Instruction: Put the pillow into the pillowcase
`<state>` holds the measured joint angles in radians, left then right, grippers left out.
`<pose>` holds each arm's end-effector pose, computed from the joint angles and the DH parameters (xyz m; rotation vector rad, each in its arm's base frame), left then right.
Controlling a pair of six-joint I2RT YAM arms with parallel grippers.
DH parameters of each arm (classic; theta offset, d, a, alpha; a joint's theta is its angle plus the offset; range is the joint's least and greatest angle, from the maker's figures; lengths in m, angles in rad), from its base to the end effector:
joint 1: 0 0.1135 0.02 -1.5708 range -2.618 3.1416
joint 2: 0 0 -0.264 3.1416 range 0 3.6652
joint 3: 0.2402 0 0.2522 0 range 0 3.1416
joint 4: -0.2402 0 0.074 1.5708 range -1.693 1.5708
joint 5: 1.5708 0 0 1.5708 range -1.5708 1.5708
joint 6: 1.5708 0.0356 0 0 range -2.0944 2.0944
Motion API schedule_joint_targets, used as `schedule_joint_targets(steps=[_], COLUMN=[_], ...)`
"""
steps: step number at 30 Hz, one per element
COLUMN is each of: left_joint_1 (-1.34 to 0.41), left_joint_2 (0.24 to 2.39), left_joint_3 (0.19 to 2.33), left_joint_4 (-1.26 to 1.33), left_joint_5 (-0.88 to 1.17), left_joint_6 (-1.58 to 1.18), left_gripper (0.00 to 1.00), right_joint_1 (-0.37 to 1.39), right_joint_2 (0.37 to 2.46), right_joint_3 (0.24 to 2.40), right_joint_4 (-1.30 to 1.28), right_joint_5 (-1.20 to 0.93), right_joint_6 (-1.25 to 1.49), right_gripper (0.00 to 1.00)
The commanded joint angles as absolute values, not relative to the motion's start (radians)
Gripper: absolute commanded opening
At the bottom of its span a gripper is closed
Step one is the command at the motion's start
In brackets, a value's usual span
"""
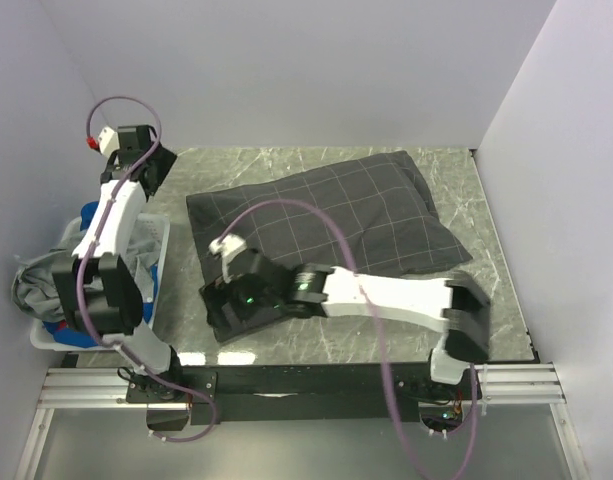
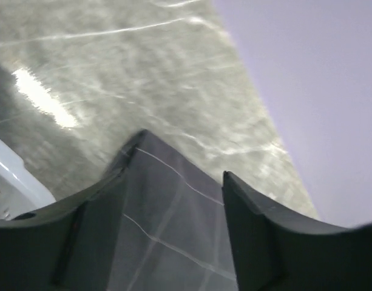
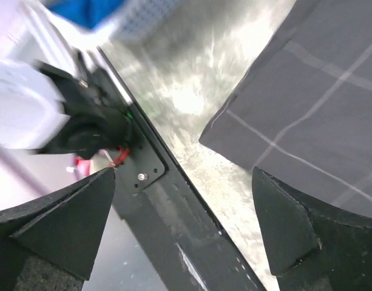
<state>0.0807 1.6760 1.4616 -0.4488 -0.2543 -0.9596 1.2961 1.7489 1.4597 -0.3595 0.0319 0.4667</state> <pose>0.3833 0.0400 0.3158 -1.2192 1.8512 -0.2031 0.1112 0.3905 0.2948 -0.9433 2.1897 0.8897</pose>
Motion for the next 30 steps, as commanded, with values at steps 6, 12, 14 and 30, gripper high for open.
schedule_joint_targets(steps=[6,12,14,30], left_joint_1=[-0.291,-0.573,-0.633,-0.716], left_joint_2=[1.369,1.151,1.123,0.845], left_joint_3=[1.379,1.088,1.001,0.692], left_joint_4=[-0.469,-0.387,-0.374,-0.245], left_joint_5=[-0.262,-0.308,-0.308,-0.344], left_joint_6=[-0.839,-0.830,-0.825,-0.805], left_gripper=[0.84,0.91,0.91,0.96], right_joint_1=[0.950,0.776,0.752,0.750], right_joint_2=[1.232,0.804,0.688,0.591], right_joint_3=[1.120,0.810,0.749,0.578], right_joint_4=[-0.367,-0.373,-0.402,-0.433], right_joint_5=[0.126,0.273,0.290,0.347], right_joint_6=[0.545,0.580,0.583,0.643], right_gripper=[1.00,1.00,1.00,1.00])
